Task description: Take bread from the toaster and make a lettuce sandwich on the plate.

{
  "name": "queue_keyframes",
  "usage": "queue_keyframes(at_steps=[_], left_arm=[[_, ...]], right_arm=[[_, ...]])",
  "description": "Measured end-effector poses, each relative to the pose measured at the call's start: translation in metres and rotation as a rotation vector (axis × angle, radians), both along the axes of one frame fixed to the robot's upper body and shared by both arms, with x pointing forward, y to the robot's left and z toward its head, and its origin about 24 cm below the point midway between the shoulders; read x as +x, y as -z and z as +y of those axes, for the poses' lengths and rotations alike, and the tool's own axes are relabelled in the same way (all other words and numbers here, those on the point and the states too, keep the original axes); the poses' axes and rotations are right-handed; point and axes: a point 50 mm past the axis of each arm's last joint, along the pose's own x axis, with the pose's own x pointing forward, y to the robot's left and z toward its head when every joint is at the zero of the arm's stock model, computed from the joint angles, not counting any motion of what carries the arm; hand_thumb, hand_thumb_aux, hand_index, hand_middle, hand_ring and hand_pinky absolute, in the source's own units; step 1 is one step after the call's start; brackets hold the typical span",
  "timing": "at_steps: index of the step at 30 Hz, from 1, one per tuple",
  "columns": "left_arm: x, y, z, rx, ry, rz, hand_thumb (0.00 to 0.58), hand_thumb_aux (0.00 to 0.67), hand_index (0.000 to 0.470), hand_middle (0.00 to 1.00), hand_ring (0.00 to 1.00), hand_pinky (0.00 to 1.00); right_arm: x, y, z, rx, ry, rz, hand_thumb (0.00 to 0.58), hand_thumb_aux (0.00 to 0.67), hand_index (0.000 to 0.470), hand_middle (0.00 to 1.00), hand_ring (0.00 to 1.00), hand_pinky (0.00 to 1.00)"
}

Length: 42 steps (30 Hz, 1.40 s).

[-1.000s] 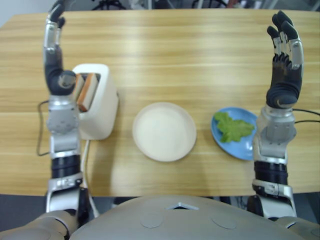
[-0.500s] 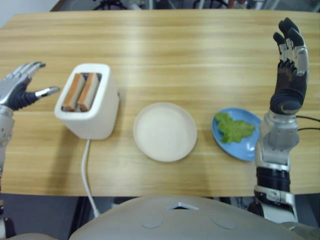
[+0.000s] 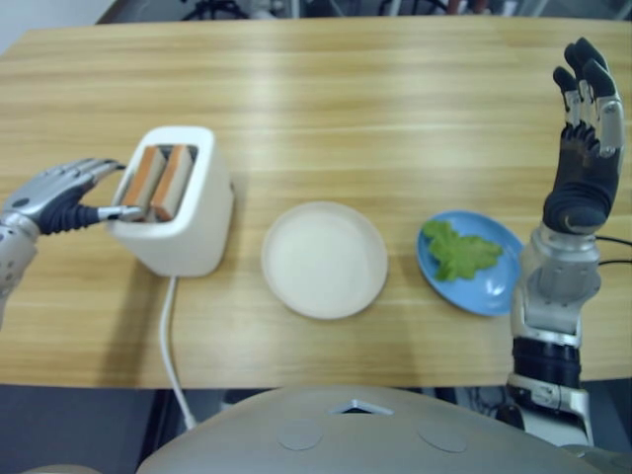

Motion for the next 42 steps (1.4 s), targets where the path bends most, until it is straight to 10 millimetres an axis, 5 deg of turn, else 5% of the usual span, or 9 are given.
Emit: queue_keyframes(at_steps=[16, 17, 18, 41, 42], left_arm=[[0.005, 0.01, -0.014, 0.036, 0.044, 0.033, 0.0, 0.0, 0.0, 0.0, 0.0, 0.0], [0.005, 0.011, -0.013, 0.048, 0.041, 0.033, 0.42, 0.318, 0.218, 0.0, 0.0, 0.0], [0.005, 0.012, -0.013, 0.054, 0.037, 0.033, 0.58, 0.67, 0.46, 0.0, 0.0, 0.0], [0.033, 0.024, -0.014, -0.266, -0.051, -0.083, 0.58, 0.67, 0.46, 0.0, 0.0, 0.0], [0.035, 0.025, -0.014, -0.299, -0.057, -0.093, 0.58, 0.67, 0.46, 1.0, 1.0, 1.0]], right_arm=[[-0.001, -0.001, -0.004, 0.001, 0.018, -0.006, 0.0, 0.0, 0.0, 0.0, 0.0, 0.0], [-0.001, -0.001, -0.004, 0.001, 0.018, -0.006, 0.0, 0.0, 0.0, 0.0, 0.0, 0.0], [-0.001, -0.001, -0.004, 0.001, 0.019, -0.006, 0.0, 0.0, 0.0, 0.0, 0.0, 0.0], [-0.008, 0.004, -0.01, 0.001, 0.054, 0.015, 0.0, 0.0, 0.0, 0.0, 0.0, 0.0], [-0.008, 0.004, -0.011, 0.001, 0.057, 0.015, 0.0, 0.0, 0.0, 0.0, 0.0, 0.0]])
